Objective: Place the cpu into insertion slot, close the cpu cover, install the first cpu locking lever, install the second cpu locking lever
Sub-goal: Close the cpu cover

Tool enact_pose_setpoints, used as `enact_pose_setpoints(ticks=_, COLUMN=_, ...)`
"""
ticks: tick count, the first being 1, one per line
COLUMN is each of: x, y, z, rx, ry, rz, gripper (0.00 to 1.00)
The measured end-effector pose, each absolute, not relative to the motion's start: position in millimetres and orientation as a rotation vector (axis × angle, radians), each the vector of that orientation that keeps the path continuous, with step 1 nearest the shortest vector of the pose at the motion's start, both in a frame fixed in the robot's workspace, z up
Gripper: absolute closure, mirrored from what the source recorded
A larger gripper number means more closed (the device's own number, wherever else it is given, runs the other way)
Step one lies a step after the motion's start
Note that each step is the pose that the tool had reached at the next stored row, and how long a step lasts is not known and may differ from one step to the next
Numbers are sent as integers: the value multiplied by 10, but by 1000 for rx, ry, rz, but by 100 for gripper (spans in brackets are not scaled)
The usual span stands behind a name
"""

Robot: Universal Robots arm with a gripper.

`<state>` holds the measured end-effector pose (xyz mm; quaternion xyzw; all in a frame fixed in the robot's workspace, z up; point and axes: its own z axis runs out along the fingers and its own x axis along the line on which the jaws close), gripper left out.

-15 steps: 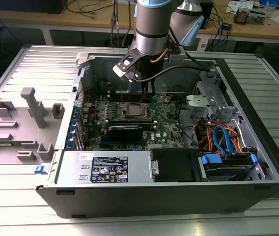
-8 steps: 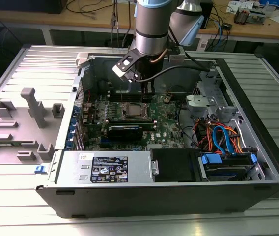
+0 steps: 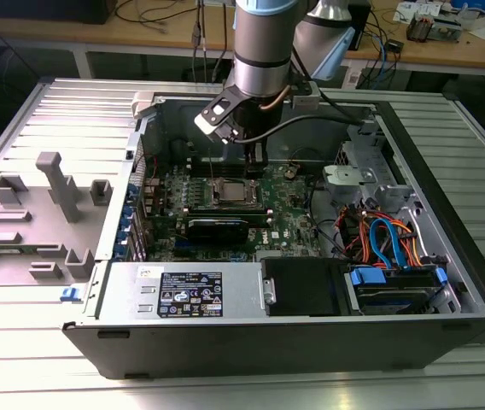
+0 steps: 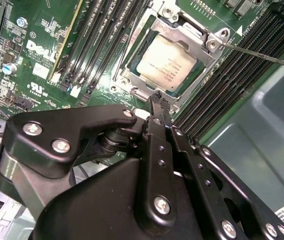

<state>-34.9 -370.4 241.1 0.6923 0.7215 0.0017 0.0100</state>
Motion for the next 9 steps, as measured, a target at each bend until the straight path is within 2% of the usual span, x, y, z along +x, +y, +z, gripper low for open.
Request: enact_pose_setpoints(ticks=9, x=-391, y=-3703, z=2314, rx=2160, ry=2254, rz=5, gripper=89)
